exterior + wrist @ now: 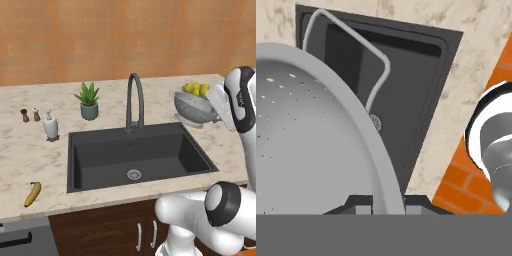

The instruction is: Put the colander in the sink, put the banana, tangerine in the colander, and turn on the sink faucet and pour water over the colander.

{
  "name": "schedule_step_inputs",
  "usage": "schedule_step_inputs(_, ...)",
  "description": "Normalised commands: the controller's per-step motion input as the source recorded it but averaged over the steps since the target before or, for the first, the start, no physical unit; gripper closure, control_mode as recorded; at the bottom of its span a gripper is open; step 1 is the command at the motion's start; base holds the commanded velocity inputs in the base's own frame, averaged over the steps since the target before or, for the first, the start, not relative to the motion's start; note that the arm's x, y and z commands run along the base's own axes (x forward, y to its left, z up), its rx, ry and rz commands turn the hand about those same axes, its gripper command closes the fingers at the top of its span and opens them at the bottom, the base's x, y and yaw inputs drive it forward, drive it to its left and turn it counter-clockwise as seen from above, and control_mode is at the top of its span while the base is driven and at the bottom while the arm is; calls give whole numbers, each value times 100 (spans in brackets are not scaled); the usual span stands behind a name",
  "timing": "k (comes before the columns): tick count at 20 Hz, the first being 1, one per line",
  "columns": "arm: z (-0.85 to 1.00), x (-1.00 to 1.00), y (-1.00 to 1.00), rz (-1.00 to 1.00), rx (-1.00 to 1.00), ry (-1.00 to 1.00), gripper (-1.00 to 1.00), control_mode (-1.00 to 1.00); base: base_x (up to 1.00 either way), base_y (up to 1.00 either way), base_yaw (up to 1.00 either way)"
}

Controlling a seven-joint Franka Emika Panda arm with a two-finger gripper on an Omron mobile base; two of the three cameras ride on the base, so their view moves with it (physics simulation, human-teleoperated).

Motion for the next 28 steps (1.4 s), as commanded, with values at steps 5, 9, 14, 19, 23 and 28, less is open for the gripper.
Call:
schedule_step_inputs(5, -74, 4, 20, 13, 0, 5, 100, -100, 0, 0, 0)
schedule_step_inputs(9, -77, 24, 27, 9, 0, 7, 100, -100, 0, 0, 0)
schedule_step_inputs(14, -75, 15, 22, 11, 0, 5, 100, -100, 0, 0, 0)
schedule_step_inputs(19, -61, 4, 21, 16, 0, 0, 100, -100, 0, 0, 0)
schedule_step_inputs(23, -44, 24, 18, 16, 0, 0, 100, -100, 0, 0, 0)
schedule_step_inputs(28, -42, 32, 13, 15, 0, 0, 100, -100, 0, 0, 0)
